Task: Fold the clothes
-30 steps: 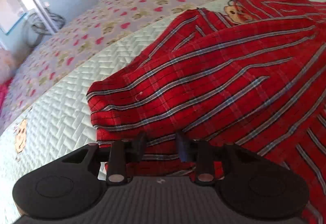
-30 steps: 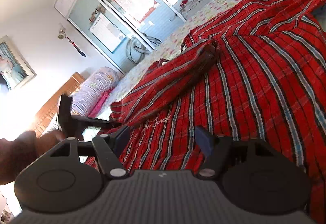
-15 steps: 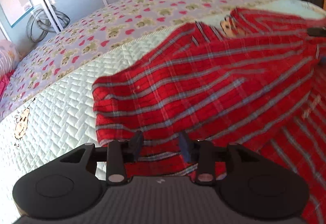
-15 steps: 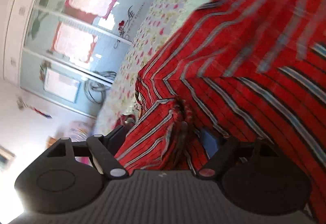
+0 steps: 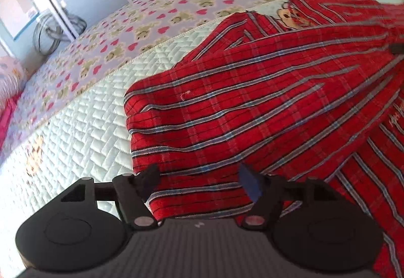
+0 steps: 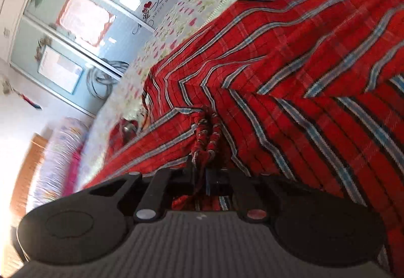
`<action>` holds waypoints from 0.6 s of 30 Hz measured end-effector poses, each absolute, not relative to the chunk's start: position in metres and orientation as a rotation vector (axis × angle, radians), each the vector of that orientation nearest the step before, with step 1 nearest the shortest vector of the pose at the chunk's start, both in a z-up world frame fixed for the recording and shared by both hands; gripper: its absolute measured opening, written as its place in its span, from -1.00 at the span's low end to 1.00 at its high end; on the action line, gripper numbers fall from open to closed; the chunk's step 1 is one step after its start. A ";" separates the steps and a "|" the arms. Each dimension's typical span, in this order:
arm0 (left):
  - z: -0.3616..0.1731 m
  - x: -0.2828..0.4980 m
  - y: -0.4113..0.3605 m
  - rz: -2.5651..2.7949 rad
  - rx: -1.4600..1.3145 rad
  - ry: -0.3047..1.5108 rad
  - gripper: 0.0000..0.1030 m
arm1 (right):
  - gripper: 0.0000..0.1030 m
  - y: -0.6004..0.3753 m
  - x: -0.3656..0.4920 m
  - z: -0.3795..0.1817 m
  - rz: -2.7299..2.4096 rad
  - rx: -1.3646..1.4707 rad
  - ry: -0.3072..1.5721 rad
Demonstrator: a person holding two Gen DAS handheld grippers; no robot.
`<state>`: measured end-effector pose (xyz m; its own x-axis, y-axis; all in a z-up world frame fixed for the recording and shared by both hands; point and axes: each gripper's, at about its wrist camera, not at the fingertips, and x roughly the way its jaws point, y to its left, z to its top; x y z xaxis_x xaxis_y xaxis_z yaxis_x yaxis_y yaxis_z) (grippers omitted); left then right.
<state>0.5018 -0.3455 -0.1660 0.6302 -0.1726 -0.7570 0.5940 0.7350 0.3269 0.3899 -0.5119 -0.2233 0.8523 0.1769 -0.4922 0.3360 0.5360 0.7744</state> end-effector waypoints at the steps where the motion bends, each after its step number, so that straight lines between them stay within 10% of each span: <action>1: -0.166 0.499 -0.346 -0.459 0.616 0.762 0.40 | -0.69 -0.513 0.384 -0.219 -0.109 1.017 0.559; 12: -0.132 0.461 -0.378 -0.430 0.307 0.664 0.35 | -0.08 -0.508 0.391 -0.203 0.082 0.941 0.522; 13: -0.139 0.461 -0.389 -0.437 0.298 0.707 0.34 | -0.32 -0.515 0.395 -0.214 0.041 0.954 0.571; 14: -0.144 0.458 -0.397 -0.446 0.282 0.736 0.31 | -1.00 -0.522 0.397 -0.226 -0.014 0.969 0.618; 16: -0.151 0.446 -0.412 -0.465 0.252 0.774 0.30 | -0.91 -0.538 0.380 -0.222 -0.009 1.017 0.568; 18: -0.156 0.427 -0.428 -0.489 0.227 0.789 0.30 | -0.31 -0.563 0.346 -0.202 -0.038 0.972 0.472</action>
<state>0.4274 -0.4281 -0.1558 0.6010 -0.3349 -0.7257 0.5012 0.8652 0.0157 0.3456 -0.5628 -0.2024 0.8984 0.1767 -0.4022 0.2392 0.5712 0.7852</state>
